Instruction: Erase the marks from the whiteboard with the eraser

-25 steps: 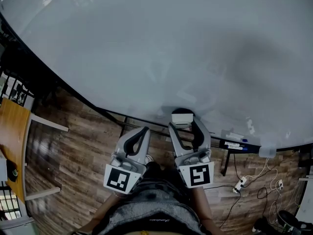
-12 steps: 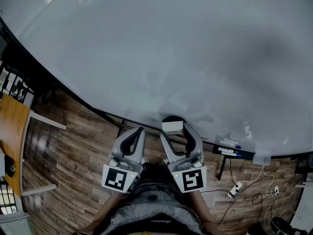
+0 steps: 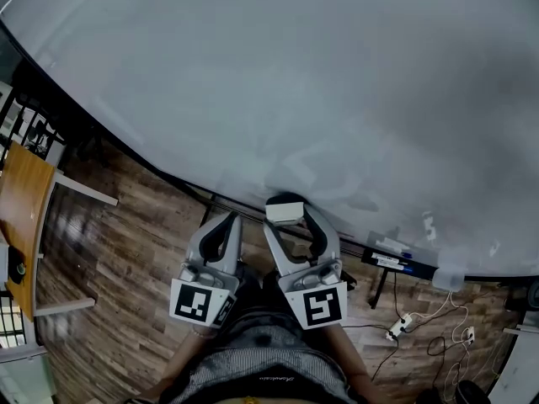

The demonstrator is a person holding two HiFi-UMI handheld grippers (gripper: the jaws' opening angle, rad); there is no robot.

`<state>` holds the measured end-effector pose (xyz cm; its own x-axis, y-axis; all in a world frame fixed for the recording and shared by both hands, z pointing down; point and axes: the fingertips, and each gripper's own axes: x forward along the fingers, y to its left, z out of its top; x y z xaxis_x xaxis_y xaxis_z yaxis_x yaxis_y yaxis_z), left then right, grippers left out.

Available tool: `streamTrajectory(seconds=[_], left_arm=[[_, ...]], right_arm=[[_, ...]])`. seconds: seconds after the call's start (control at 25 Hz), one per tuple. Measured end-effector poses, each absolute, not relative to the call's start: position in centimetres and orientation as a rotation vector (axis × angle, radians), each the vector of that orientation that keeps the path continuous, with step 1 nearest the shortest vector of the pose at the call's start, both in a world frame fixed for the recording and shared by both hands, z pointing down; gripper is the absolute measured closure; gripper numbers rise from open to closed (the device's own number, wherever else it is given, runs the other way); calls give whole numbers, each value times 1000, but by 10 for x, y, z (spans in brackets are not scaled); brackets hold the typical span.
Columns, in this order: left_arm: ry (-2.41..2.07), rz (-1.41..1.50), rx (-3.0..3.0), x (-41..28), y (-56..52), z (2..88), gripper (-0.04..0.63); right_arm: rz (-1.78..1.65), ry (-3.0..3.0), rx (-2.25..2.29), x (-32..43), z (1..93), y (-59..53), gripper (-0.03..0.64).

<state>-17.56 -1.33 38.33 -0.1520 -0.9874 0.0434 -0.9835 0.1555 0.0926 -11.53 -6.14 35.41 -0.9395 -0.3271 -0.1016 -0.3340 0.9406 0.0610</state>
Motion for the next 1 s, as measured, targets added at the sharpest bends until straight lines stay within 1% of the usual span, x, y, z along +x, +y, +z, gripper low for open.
streamTrajectory(seconds=[0.24, 0.44, 1.0], left_arm=[[-2333, -72, 1972, -186, -14, 384, 592], [-2298, -59, 2007, -207, -14, 385, 592], [-2266, -51, 2077, -320, 7, 375, 592]], right_arm=[[120, 3017, -477, -124, 358, -56, 376], [129, 3013, -480, -151, 358, -48, 376], [151, 3006, -498, -264, 351, -10, 376]])
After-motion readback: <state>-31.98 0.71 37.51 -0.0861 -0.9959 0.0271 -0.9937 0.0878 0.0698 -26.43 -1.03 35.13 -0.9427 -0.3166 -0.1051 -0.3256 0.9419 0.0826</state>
